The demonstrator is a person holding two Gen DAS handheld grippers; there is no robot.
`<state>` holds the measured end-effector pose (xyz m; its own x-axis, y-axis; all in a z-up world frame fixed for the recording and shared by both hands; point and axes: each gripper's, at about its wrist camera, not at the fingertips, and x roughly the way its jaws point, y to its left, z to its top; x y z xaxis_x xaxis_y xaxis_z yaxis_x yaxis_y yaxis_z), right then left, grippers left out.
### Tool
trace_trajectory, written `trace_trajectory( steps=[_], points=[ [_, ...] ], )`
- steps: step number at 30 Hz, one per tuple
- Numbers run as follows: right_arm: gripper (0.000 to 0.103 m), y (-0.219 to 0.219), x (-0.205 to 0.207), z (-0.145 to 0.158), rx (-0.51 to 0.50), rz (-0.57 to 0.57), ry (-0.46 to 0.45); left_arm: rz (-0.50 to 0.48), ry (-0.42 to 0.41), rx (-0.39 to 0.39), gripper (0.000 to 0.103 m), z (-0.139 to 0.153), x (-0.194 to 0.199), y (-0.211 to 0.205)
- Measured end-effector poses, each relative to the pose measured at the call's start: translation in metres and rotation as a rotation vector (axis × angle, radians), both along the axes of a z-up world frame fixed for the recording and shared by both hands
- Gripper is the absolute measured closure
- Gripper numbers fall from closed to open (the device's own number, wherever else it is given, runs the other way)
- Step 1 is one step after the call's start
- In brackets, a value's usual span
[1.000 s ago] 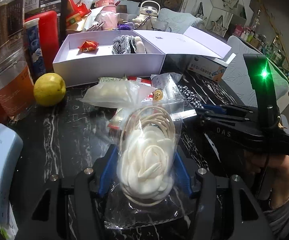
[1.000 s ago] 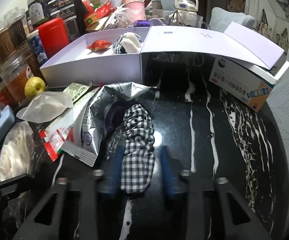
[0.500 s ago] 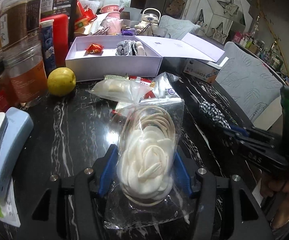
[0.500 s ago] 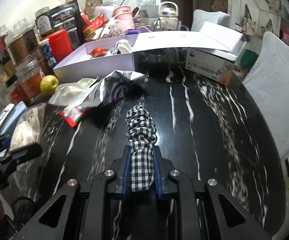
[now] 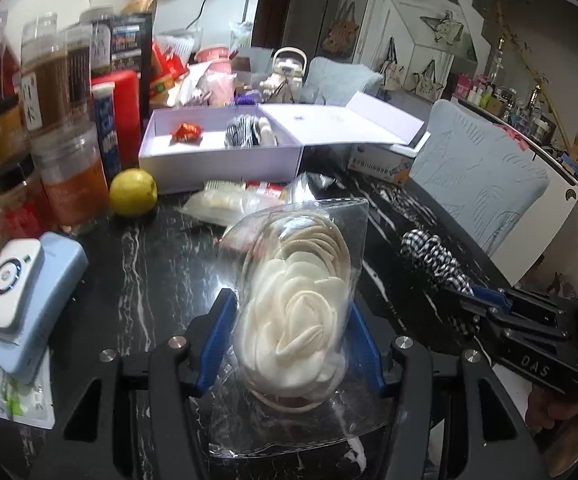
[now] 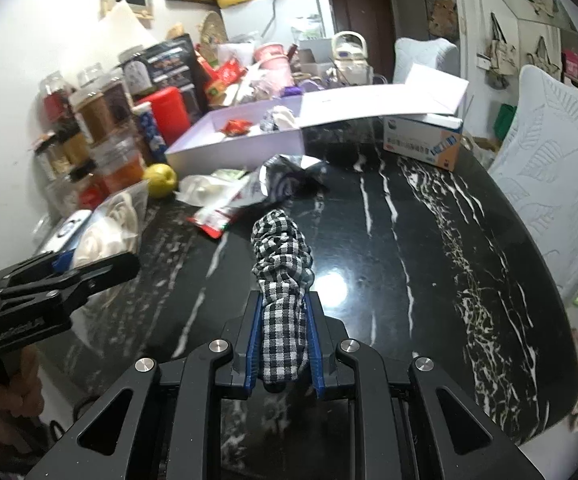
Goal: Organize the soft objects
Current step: 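Lift the bagged rose with the left tool while the right tool grasps the gingham cloth, then carry the bagged rose and gingham cloth toward the white box with both tools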
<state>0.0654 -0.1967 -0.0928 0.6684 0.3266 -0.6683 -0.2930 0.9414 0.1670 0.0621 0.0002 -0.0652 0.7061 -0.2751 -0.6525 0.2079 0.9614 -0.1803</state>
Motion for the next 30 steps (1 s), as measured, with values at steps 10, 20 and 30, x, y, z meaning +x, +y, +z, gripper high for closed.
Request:
trace_trajectory(
  steps=[10,20,30],
  points=[
    [0.083,0.014,-0.021,0.030,0.042,0.104,-0.070,-0.004,-0.084,-0.016,0.047,0.029,-0.007,-0.001],
    [0.083,0.023,-0.012,0.063,0.051,0.163,-0.143,-0.009,-0.172,-0.016,0.047,0.061,0.009,-0.001],
    [0.083,0.028,0.018,0.097,0.048,0.194,-0.209,0.005,-0.260,-0.015,0.047,0.094,0.037,0.005]
  ],
)
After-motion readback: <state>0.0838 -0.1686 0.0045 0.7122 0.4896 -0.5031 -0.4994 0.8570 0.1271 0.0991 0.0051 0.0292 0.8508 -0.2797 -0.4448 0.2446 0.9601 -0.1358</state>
